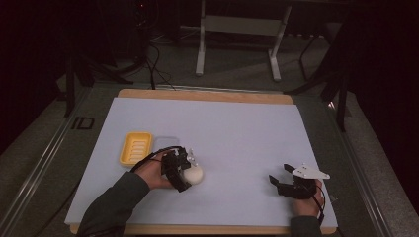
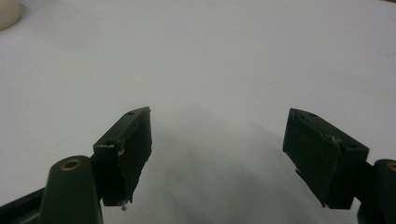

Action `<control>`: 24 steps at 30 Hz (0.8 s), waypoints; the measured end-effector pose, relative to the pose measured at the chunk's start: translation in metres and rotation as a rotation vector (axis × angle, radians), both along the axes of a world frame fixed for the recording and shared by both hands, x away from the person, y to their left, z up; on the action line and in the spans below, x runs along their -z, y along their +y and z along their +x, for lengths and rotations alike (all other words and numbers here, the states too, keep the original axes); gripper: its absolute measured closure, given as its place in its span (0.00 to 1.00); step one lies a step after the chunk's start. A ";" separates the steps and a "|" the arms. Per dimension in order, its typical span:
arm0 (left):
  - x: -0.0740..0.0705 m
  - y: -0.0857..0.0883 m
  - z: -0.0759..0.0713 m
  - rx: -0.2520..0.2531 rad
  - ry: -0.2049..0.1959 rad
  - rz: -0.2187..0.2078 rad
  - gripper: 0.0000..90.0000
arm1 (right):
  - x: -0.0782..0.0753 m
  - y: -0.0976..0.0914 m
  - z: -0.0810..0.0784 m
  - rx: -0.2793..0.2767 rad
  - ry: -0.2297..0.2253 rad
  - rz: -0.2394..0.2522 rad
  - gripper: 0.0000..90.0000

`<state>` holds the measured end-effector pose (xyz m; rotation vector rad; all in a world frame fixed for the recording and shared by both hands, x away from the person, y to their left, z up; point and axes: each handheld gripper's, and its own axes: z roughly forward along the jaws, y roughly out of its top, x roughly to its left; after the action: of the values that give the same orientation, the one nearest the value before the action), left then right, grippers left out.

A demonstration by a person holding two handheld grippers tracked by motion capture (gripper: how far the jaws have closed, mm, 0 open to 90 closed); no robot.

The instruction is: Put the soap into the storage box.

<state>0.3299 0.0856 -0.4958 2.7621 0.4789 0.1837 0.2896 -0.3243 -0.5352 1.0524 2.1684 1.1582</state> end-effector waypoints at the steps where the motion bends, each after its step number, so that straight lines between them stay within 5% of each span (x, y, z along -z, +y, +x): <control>1: 0.000 -0.001 0.000 0.002 0.002 0.001 0.18 | 0.000 0.000 0.000 0.000 0.000 0.000 0.26; 24: 0.005 -0.010 0.004 0.011 0.014 0.016 0.17 | 0.000 0.000 0.000 0.002 0.001 0.002 0.26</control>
<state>0.3341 0.0755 -0.5006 2.7824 0.4681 0.1660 0.2896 -0.3245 -0.5351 1.0554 2.1671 1.1596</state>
